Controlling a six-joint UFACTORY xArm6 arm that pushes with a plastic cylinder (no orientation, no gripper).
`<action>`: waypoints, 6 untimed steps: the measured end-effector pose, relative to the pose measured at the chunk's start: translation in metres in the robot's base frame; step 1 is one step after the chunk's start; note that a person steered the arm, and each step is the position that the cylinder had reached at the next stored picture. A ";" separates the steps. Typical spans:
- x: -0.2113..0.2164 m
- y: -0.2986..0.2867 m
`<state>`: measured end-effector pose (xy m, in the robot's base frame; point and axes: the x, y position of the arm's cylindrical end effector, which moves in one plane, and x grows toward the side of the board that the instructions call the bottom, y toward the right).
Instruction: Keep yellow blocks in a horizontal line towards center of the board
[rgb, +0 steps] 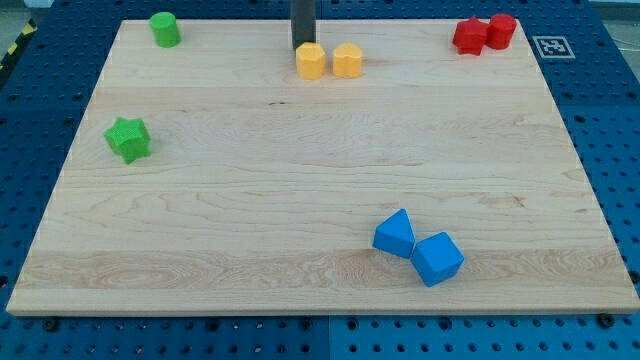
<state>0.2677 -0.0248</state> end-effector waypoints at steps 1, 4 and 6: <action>0.011 0.022; 0.003 0.055; 0.017 0.101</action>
